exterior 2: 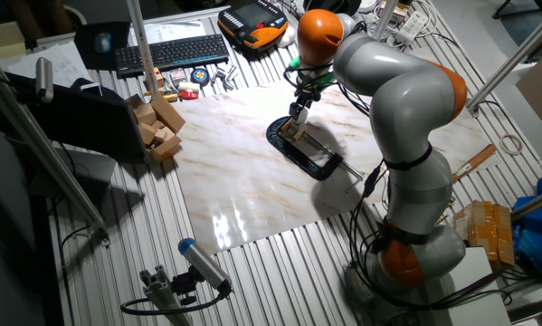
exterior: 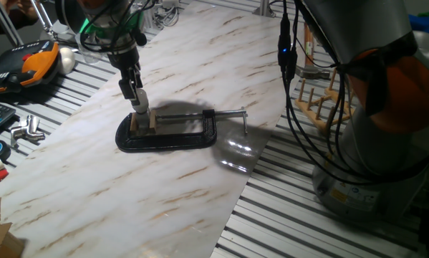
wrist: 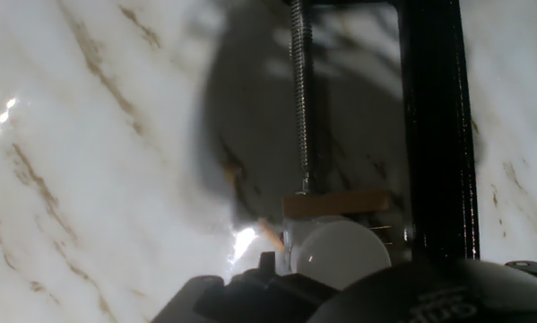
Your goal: Take out the light bulb by rotating it
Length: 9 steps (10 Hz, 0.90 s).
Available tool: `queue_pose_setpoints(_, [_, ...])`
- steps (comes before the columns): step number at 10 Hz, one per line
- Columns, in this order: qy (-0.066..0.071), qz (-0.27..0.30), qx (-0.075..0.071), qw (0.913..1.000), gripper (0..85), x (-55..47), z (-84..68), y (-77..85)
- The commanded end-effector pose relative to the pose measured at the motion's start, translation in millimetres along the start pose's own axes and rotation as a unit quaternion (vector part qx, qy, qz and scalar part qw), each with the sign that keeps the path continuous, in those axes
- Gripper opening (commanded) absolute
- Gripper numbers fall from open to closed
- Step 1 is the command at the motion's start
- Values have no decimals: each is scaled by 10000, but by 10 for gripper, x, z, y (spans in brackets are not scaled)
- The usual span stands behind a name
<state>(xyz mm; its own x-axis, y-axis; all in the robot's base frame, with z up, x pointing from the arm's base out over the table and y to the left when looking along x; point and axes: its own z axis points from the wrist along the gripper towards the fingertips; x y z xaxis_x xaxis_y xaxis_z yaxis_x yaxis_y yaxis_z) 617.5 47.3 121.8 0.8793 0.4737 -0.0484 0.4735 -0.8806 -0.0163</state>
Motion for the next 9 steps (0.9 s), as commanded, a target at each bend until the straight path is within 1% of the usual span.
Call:
queue_pose_setpoints(1, [-11, -25, -7, 10000, 680, -1, 0, -1])
queue_pose_setpoints(3, [12, -109, -28, 9999, 680, -1, 0, -1])
queue_pose_setpoints(4, [29, -155, -29, 9999, 510, -1, 1, -1])
queue_pose_setpoints(8, [57, -241, -10, 9997, 510, 0, 4, -2])
queue_pose_setpoints(9, [91, -280, -12, 9996, 510, 1, 6, -2])
